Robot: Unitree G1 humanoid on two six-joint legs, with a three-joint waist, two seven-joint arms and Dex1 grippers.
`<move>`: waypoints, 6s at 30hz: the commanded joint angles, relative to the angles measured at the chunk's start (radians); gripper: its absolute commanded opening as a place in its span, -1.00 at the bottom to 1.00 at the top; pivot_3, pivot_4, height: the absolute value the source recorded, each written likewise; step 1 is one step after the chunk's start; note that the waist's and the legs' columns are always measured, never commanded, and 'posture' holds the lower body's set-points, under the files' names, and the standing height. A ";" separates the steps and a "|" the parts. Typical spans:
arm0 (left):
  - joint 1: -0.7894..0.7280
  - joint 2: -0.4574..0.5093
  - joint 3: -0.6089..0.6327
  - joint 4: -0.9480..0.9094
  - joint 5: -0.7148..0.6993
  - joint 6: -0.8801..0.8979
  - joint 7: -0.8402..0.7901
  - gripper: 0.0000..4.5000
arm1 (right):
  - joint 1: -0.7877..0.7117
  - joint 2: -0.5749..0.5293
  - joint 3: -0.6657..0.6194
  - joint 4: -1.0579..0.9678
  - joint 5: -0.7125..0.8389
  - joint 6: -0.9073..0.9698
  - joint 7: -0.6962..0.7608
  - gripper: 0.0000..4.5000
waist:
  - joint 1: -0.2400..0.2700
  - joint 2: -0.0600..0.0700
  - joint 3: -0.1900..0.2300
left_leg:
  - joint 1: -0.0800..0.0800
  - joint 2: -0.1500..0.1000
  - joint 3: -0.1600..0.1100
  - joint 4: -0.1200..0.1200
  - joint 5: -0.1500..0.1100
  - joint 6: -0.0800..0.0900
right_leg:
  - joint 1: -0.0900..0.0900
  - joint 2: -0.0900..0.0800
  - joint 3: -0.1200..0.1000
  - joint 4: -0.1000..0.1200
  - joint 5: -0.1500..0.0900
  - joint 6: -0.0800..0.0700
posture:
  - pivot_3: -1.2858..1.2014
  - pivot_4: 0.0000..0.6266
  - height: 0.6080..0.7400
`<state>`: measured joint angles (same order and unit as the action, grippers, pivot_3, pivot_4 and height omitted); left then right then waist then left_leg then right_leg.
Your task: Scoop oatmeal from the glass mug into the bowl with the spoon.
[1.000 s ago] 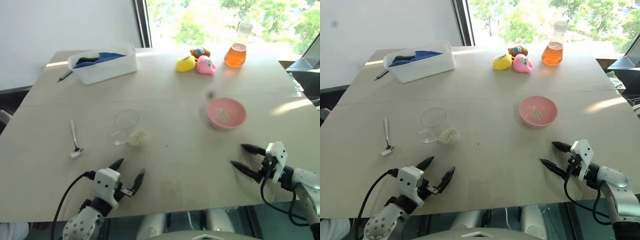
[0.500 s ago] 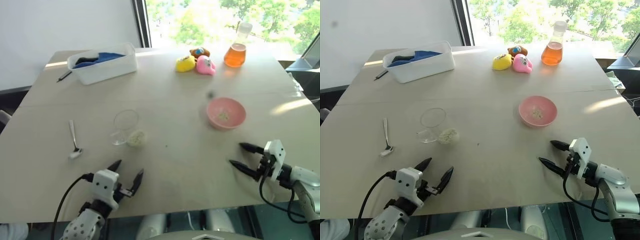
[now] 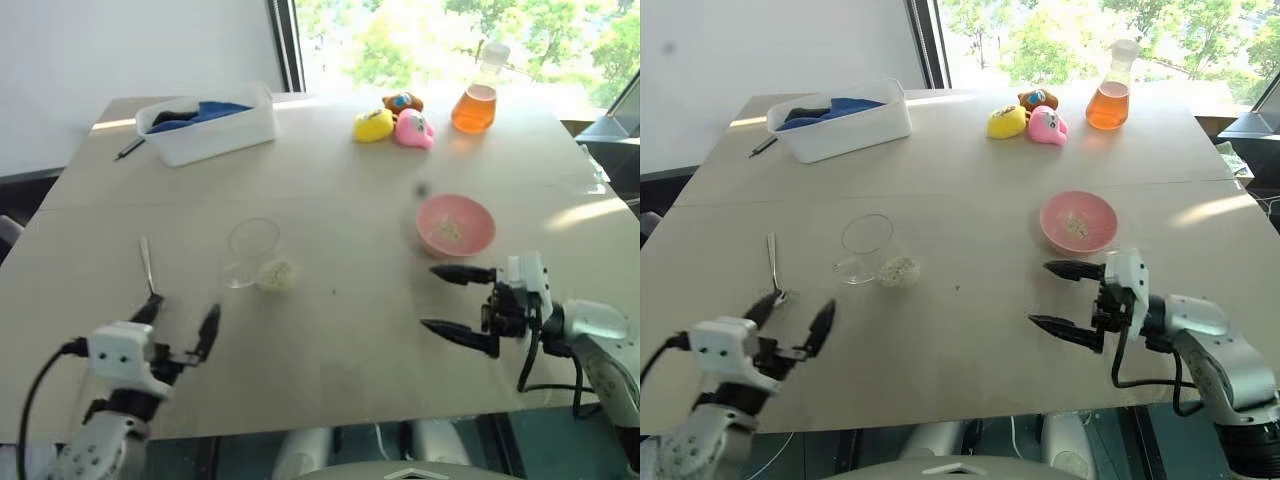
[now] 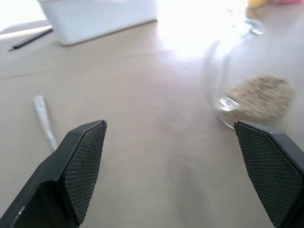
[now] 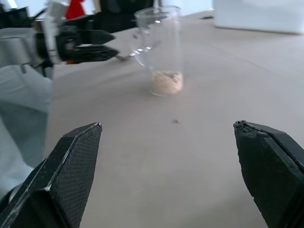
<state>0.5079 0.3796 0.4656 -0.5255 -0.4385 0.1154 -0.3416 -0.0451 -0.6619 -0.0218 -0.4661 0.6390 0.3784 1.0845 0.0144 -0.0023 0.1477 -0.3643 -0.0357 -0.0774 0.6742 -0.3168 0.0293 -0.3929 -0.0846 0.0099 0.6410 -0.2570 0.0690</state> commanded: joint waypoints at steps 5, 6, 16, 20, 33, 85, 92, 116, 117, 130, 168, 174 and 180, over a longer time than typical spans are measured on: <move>-0.185 0.189 0.147 0.118 -0.068 0.270 0.056 0.99 | -0.054 -0.005 0.014 -0.042 0.010 0.024 -0.018 1.00 | -0.002 -0.002 0.001 | 0.001 -0.001 0.000 0.000 0.002 -0.003 | 0.000 0.001 0.000 0.000 0.000 0.000 | 0.03 -0.52 1.00; -0.210 0.212 0.147 0.142 -0.069 0.314 0.060 0.99 | -0.054 -0.003 0.017 -0.038 0.006 0.022 -0.018 1.00 | -0.002 -0.002 0.001 | 0.001 -0.001 0.000 0.000 0.002 -0.003 | 0.000 0.001 0.000 0.001 0.000 0.000 | 0.03 -0.52 1.00; -0.438 0.252 0.117 0.291 -0.079 0.665 0.175 0.99 | -0.056 0.021 0.041 -0.012 -0.049 -0.020 -0.036 1.00 | -0.002 -0.004 0.002 | 0.000 0.000 0.000 0.000 0.003 -0.005 | -0.002 0.002 0.001 0.003 0.000 0.000 | 0.03 -0.52 1.00; -0.510 0.242 0.095 0.323 -0.091 0.751 0.177 0.99 | -0.061 0.025 0.049 -0.026 -0.051 -0.021 -0.043 1.00 | -0.003 -0.004 0.002 | 0.000 0.000 0.000 0.000 0.003 -0.005 | -0.003 0.001 0.002 0.003 0.000 0.000 | 0.03 -0.52 1.00; -0.491 0.233 0.097 0.342 -0.063 0.916 0.196 0.77 | -0.079 0.056 0.053 -0.078 -0.028 -0.035 -0.066 1.00 | -0.018 -0.002 0.001 | 0.002 0.000 0.001 -0.003 0.004 -0.007 | -0.004 -0.002 0.005 0.003 0.000 0.000 | 0.03 -0.52 1.00; -0.933 0.415 -0.225 0.087 0.003 0.265 -0.220 -0.96 | -0.692 0.365 -0.114 0.112 0.338 0.502 -0.719 1.00 | -0.040 -0.004 -0.001 | -0.018 -0.004 -0.001 -0.003 0.006 -0.010 | -0.026 0.001 0.006 0.008 0.001 -0.001 | 0.03 -0.52 1.00; -1.030 0.341 -0.338 0.105 -0.041 0.281 -0.314 -0.96 | -0.798 0.480 -0.200 0.209 0.523 0.542 -0.887 1.00 | -0.061 -0.004 -0.001 | -0.018 -0.005 -0.001 0.000 0.007 -0.010 | -0.027 0.001 0.006 0.013 0.001 -0.001 | 0.03 -0.52 1.00; -1.015 0.281 -0.401 0.134 -0.022 0.259 -0.410 -1.00 | -0.824 0.495 -0.127 0.245 0.593 0.557 -0.896 0.72 | -0.059 -0.003 0.000 | -0.018 -0.004 -0.001 0.007 0.007 -0.011 | -0.028 0.003 0.008 0.022 0.001 0.000 | 0.03 -0.52 1.00; -1.014 0.279 -0.401 0.136 -0.021 0.258 -0.410 -1.00 | -0.823 0.495 -0.127 0.243 0.594 0.555 -0.897 0.47 | -0.059 -0.003 0.000 | -0.018 -0.004 -0.001 0.007 0.007 -0.011 | -0.028 0.003 0.008 0.022 0.001 0.000 | 0.03 -0.52 1.00; -1.004 0.261 -0.390 0.134 -0.008 0.273 -0.389 -1.00 | -0.798 0.481 -0.125 0.222 0.578 0.556 -0.915 -0.96 | -0.059 -0.003 0.000 | -0.018 -0.004 -0.001 0.008 0.007 -0.011 | -0.028 0.004 0.008 0.022 0.001 0.000 | 0.03 -0.52 1.00; 0.061 -0.237 -0.072 -0.289 0.303 -0.048 0.111 0.28 | -0.808 0.415 -0.283 0.317 0.631 0.487 -1.093 -1.00 | -0.041 -0.002 0.000 | -0.018 -0.004 0.001 0.007 0.006 -0.010 | -0.028 0.003 0.012 0.021 0.001 -0.001 | 0.03 -0.52 1.00; 0.159 -0.269 -0.108 -0.140 0.348 -0.255 0.084 0.28 | -0.804 0.406 -0.280 0.317 0.617 0.483 -1.082 -1.00 | -0.034 -0.002 0.000 | -0.017 -0.004 0.001 0.007 0.003 -0.005 | -0.027 0.001 0.011 0.020 0.000 -0.001 | 0.03 -0.52 1.00; 0.039 -0.192 -0.117 -0.048 0.350 -0.252 0.065 0.28 | -0.808 0.411 -0.276 0.309 0.608 0.476 -1.080 -1.00 | -0.030 -0.002 0.000 | -0.018 -0.004 0.001 0.007 0.004 -0.005 | -0.027 0.002 0.010 0.020 0.000 -0.001 | 0.03 -0.52 1.00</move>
<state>0.5648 0.1611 0.3483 -0.5779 -0.0981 -0.1176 -0.2657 -0.8350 -0.2494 -0.2909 -0.1287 1.2441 0.8812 -0.0087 -0.0158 -0.0043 0.1475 -0.3817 -0.0395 -0.0767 0.6817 -0.3125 0.0232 -0.4196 -0.0823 0.0204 0.6608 -0.2565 0.0682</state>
